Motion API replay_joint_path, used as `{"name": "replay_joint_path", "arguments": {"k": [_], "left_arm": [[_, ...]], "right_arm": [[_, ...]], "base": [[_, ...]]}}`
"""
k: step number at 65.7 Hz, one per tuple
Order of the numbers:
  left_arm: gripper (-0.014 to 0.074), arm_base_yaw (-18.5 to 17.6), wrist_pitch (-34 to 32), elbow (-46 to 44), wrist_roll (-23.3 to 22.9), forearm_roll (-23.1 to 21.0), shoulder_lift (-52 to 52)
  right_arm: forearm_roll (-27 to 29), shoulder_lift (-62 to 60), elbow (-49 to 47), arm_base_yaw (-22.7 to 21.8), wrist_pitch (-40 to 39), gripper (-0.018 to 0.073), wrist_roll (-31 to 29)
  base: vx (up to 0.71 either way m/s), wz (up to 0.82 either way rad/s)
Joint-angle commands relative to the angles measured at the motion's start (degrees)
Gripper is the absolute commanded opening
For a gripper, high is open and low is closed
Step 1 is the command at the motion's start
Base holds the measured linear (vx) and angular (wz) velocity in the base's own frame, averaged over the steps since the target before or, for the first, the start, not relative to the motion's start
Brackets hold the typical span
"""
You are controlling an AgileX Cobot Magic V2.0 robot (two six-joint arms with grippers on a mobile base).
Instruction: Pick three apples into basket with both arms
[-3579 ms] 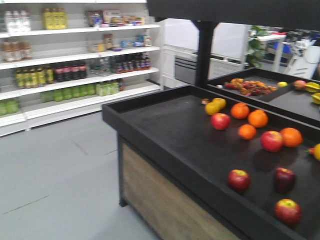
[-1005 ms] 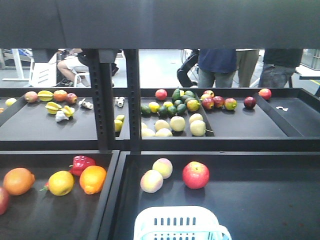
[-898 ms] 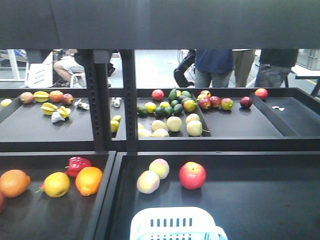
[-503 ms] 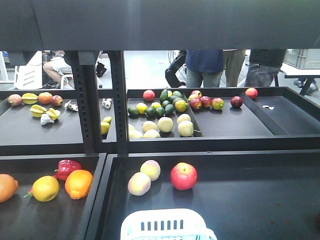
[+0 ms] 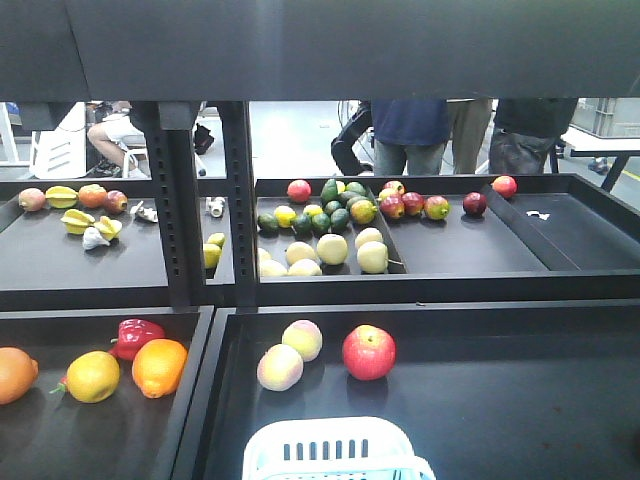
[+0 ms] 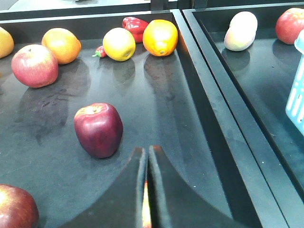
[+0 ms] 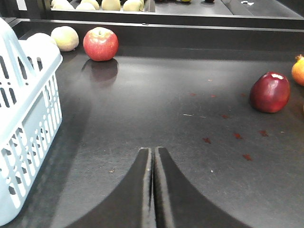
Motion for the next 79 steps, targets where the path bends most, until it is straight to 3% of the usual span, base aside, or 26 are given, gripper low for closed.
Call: {"name": "replay_joint_path", "arguments": {"k": [1, 9, 16, 30, 38, 47, 54, 61, 66, 72, 79], "left_arm": [[-0.0006, -0.29, -3.93, -1.11, -0.02, -0.25, 0.39], [-0.0006, -0.29, -4.36, -1.11, 0.57, 0.23, 0.39], [-0.0006, -0.29, -9.57, -1.2, -0.19, 0.31, 0.39], [-0.0006, -0.29, -35.17, -1.69, -7.6, -3.08, 0.46], [-0.0006, -0.36, -37.1, -1.68, -15.34, -2.81, 1.54], [-0.0006, -0.36, -37.57, -1.76, -27.32, 5.77, 3.5], [-0.0006, -0.36, -39.8, -2.99, -29.88, 16.17, 4.61], [-0.0006, -0.36, -36.92, -7.84, -31.4, 26.32, 6.82], [-0.0006, -0.36, -29.0, -13.67, -34.42, 30.4, 9.89], [-0.0006, -0.36, -18.24, -22.35, -34.96, 31.91, 15.15], [-0.0006, -1.0, -8.1, -31.66, -30.42, 31.67, 22.21]], "right_arm": [[-0.19, 0.14, -0.03, -0.37, -3.87, -0.0004, -0.23], [-0.19, 0.14, -0.03, -0.37, -3.87, -0.0004, -0.23], [-0.19, 0.14, -0.03, -0.37, -3.87, -0.0004, -0.23], [-0.19, 0.14, -0.03, -0.37, -3.87, -0.0004, -0.23], [-0.19, 0.14, -0.03, -0.37, -3.87, -0.0004, -0.23], [-0.19, 0.14, -0.03, -0.37, -3.87, -0.0004, -0.23], [-0.19, 0.14, -0.03, -0.37, -3.93, -0.0004, -0.23], [-0.19, 0.14, -0.03, -0.37, -3.93, -0.0004, -0.23], [-0.19, 0.14, -0.03, -0.37, -3.93, -0.0004, -0.23], [-0.19, 0.14, -0.03, -0.37, -3.93, -0.0004, -0.23], [-0.19, 0.14, -0.03, -0.37, -3.93, -0.0004, -0.23]], "base": [[0.0, 0.0], [0.0, 0.0], [0.0, 0.0], [0.0, 0.0], [0.0, 0.0], [0.0, 0.0], [0.0, 0.0], [0.0, 0.0], [0.0, 0.0], [0.0, 0.0], [0.0, 0.0]]}}
